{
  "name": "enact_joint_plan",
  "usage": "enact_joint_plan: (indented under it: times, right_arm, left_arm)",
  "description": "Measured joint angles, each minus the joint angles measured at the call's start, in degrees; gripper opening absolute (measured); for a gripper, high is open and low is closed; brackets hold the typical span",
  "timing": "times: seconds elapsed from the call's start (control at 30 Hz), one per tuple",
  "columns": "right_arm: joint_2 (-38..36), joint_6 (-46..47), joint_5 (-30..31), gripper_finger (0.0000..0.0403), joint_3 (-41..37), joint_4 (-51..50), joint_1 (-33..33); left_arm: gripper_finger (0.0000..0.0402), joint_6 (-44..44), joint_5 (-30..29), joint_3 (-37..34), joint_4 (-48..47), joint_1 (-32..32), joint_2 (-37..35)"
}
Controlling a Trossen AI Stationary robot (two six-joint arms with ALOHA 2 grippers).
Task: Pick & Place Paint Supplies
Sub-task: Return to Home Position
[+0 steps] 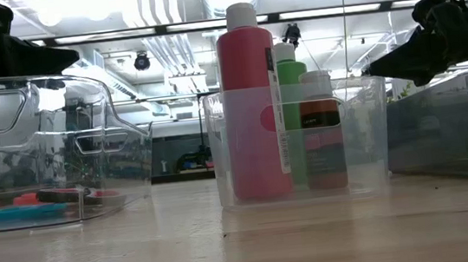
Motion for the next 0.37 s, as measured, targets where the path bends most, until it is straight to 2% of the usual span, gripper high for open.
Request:
enact_joint_plan:
  times: [0.37]
  right_arm:
    - [0.0, 0.2, 0.0, 0.0131, 0.0, 0.0, 0.0]
  left_arm:
    - [0.0, 0.0, 0.0, 0.0, 0.0, 0.0, 0.0]
